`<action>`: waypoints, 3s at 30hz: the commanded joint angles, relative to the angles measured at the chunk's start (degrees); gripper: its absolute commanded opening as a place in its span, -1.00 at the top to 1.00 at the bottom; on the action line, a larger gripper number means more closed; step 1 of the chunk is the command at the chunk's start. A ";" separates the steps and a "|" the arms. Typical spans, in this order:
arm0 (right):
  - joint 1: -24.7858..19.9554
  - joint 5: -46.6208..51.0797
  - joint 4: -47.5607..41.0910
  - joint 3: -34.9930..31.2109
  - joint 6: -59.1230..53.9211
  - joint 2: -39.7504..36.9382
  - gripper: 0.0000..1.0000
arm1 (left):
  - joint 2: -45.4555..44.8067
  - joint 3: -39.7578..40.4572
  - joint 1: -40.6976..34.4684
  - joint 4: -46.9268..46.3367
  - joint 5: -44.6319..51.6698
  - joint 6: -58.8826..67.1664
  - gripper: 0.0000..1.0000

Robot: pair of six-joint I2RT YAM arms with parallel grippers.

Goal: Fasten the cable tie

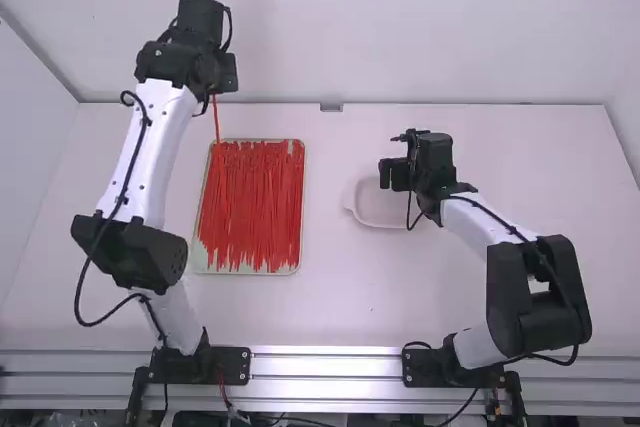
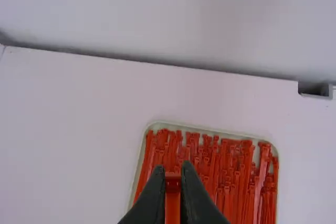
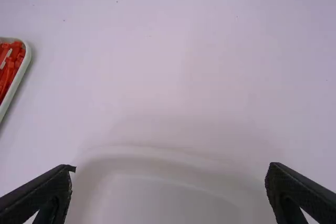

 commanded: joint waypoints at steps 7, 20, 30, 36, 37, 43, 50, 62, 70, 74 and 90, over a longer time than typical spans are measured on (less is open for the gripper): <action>-0.20 0.04 -0.04 1.60 -0.07 0.57 -0.96 | -13.35 -14.16 0.00 10.23 -0.72 1.53 0.96; -0.17 -9.94 1.68 1.60 0.83 0.57 -0.97 | -29.33 -48.00 0.79 37.07 6.38 0.59 0.96; -0.20 -24.72 6.99 1.60 1.05 0.57 -0.97 | -32.46 -64.28 0.70 53.13 10.75 -3.61 0.96; -0.09 -33.42 13.38 1.60 4.17 0.57 -0.96 | -32.50 -64.72 0.42 56.48 16.87 -3.26 0.96; -0.11 -34.14 13.94 1.60 4.61 0.57 -0.97 | -32.50 -64.72 0.42 57.05 17.92 -3.13 0.96; 0.13 -42.16 21.03 1.60 5.62 0.57 -0.97 | -32.50 -64.74 0.42 62.90 27.04 -4.76 0.96; 4.74 -42.99 29.86 1.60 12.63 0.57 -0.97 | -32.50 -64.74 -0.79 68.67 31.12 -7.76 0.96; 12.96 -34.95 38.60 1.60 13.14 0.57 -0.96 | -32.39 -64.74 -5.38 72.22 31.23 -9.20 0.96; 15.50 -27.52 41.79 1.60 15.87 0.57 -0.99 | -32.39 -64.74 -5.55 75.47 36.57 -10.71 0.96; 16.76 -26.58 43.56 1.60 16.94 0.57 -0.99 | -32.39 -64.74 -5.57 77.18 38.86 -10.99 0.96; 20.35 -18.99 45.00 1.62 16.96 0.57 -0.18 | -32.39 -64.74 -6.91 79.62 42.88 -13.07 0.96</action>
